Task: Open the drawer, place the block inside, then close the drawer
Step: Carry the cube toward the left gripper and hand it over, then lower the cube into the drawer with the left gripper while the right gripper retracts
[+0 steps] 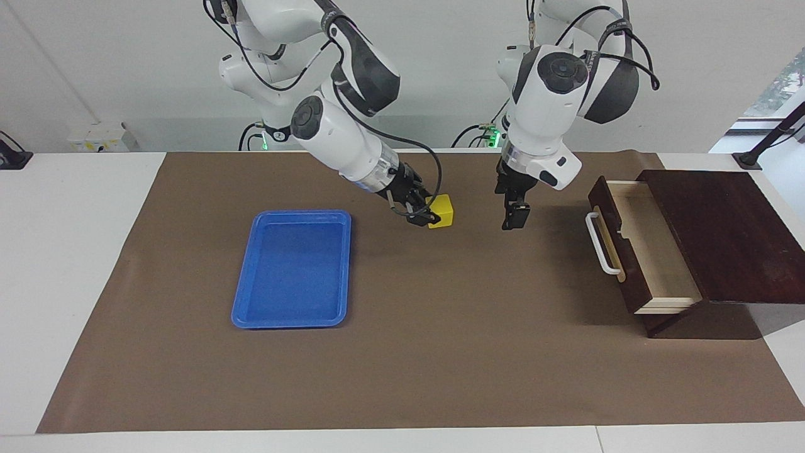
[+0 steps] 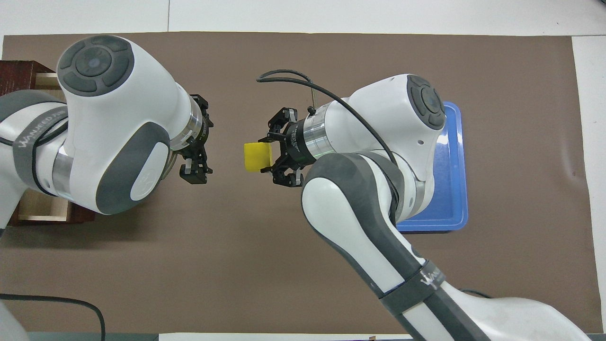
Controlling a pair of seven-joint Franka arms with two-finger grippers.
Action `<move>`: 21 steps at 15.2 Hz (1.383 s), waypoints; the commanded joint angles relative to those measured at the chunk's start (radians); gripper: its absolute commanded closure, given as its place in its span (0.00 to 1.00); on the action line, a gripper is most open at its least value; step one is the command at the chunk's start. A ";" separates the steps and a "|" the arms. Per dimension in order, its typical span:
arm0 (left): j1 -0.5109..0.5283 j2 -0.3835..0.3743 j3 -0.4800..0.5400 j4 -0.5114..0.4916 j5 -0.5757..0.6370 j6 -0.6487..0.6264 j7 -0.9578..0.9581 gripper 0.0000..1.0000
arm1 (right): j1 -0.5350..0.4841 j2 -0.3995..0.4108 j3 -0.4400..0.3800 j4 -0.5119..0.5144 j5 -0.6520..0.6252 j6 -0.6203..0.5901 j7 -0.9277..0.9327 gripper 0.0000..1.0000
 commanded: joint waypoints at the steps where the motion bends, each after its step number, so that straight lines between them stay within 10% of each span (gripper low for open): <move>1: -0.035 0.016 0.016 0.030 0.016 0.001 -0.079 0.00 | 0.025 0.007 -0.004 -0.009 0.019 0.051 0.028 1.00; 18: -0.132 0.001 0.016 -0.031 0.026 0.021 -0.192 0.01 | 0.008 0.013 -0.003 -0.004 0.027 0.036 0.035 1.00; 20: -0.132 0.001 0.016 -0.031 0.029 0.024 -0.192 0.29 | 0.008 0.013 -0.003 -0.006 0.034 0.036 0.035 1.00; 21: -0.132 0.003 0.016 -0.028 0.029 0.027 -0.192 0.63 | 0.007 0.013 -0.003 -0.006 0.035 0.034 0.034 1.00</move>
